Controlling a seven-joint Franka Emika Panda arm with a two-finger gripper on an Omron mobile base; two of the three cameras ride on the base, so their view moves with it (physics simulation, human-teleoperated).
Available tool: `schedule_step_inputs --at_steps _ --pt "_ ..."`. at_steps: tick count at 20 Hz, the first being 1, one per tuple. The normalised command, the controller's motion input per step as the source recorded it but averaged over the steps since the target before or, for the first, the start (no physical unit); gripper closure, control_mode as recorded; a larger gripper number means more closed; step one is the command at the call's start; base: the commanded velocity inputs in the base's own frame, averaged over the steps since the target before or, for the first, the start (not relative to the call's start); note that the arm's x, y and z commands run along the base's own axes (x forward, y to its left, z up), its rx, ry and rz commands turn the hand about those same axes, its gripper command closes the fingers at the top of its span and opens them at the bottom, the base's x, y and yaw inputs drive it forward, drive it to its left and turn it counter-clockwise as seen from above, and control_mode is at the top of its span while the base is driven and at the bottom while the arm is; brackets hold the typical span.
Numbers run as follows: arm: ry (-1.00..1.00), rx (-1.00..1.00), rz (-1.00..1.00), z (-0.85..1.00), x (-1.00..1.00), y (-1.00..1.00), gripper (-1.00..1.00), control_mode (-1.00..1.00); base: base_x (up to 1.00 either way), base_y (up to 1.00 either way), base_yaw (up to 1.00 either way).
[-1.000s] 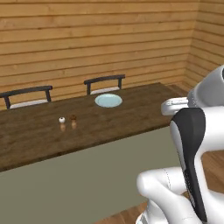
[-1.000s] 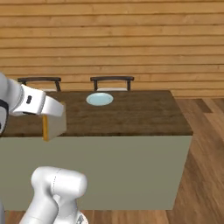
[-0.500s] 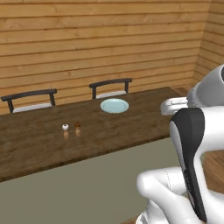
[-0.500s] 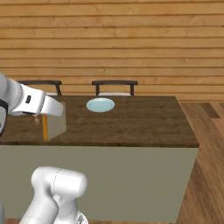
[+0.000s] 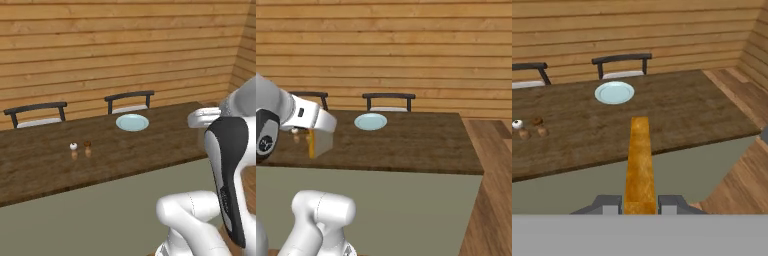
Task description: Start the toaster. Once the lever pops up, take the bread to the plate on the dining counter.
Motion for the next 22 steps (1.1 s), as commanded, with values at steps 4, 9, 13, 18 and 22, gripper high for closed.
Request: schedule_step_inputs --at_steps 4,9,13,18,22 --pt "0.11 0.28 0.29 0.06 0.9 -0.52 1.0 -1.0 0.0 0.0 0.0" --pt "0.13 0.27 0.31 -0.12 1.0 -0.3 1.0 -1.0 0.0 0.0 0.0" --pt "0.09 0.26 0.44 -0.41 1.0 -0.07 1.0 -1.0 0.0 0.0 0.0" --pt "0.07 0.19 0.25 -0.52 1.0 0.14 1.0 -1.0 0.0 0.0 0.0" --pt "0.08 0.11 0.1 -0.43 1.0 0.21 1.0 -1.0 0.0 0.0 0.0"
